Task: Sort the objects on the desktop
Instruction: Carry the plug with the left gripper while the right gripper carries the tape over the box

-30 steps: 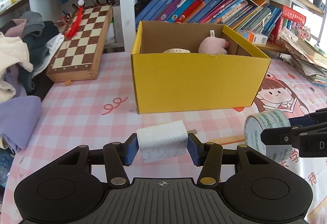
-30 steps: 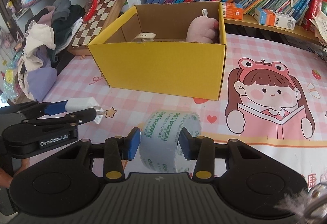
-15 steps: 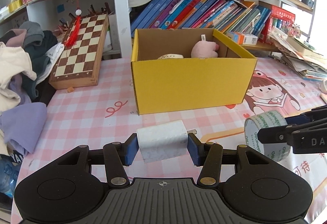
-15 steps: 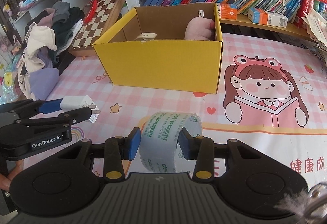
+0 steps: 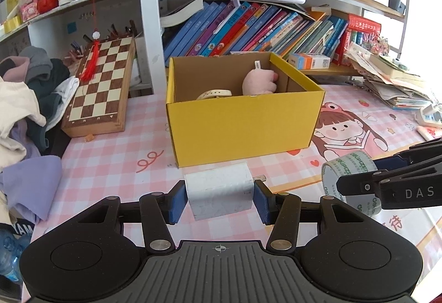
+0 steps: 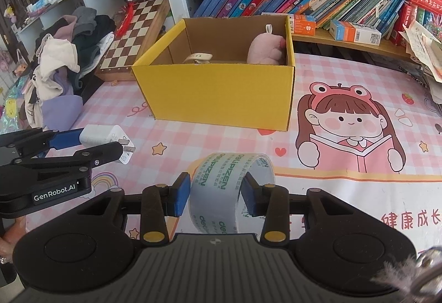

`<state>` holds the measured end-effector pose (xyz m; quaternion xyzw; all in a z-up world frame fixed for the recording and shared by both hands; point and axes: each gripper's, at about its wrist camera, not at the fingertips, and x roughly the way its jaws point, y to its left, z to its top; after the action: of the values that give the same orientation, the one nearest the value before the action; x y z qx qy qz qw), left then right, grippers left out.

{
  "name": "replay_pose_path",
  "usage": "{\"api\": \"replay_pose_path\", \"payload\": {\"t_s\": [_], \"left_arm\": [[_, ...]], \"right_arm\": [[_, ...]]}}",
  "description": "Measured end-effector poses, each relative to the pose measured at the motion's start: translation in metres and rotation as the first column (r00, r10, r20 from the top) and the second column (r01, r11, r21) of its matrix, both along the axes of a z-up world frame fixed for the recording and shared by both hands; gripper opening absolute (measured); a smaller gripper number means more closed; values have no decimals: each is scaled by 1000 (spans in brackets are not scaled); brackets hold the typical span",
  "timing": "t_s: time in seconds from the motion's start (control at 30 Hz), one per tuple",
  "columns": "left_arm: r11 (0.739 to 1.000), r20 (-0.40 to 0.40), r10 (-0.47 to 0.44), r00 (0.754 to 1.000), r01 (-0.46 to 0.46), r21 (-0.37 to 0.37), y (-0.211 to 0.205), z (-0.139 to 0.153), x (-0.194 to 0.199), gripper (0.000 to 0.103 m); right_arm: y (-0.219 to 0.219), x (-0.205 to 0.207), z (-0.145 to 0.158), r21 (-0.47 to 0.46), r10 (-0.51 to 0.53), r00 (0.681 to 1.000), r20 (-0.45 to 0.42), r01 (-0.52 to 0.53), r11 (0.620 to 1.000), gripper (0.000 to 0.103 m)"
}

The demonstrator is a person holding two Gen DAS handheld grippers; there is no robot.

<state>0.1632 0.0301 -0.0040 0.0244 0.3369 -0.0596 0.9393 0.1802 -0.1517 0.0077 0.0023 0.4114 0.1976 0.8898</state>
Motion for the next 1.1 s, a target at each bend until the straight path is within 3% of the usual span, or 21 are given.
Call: {"api": "replay_pose_path", "payload": {"t_s": [0.6, 1.07, 1.1], "left_arm": [[999, 73, -49, 996, 48, 14, -16, 27, -3, 50], [999, 148, -41, 988, 35, 42, -16, 57, 47, 50], [998, 154, -40, 987, 33, 48, -16, 59, 52, 50]], "right_arm": [[-4, 3, 26, 11, 50, 997, 57, -51, 999, 38], [-8, 60, 77, 13, 82, 981, 178, -85, 996, 38], [-8, 66, 80, 17, 84, 979, 185, -89, 996, 32]]}}
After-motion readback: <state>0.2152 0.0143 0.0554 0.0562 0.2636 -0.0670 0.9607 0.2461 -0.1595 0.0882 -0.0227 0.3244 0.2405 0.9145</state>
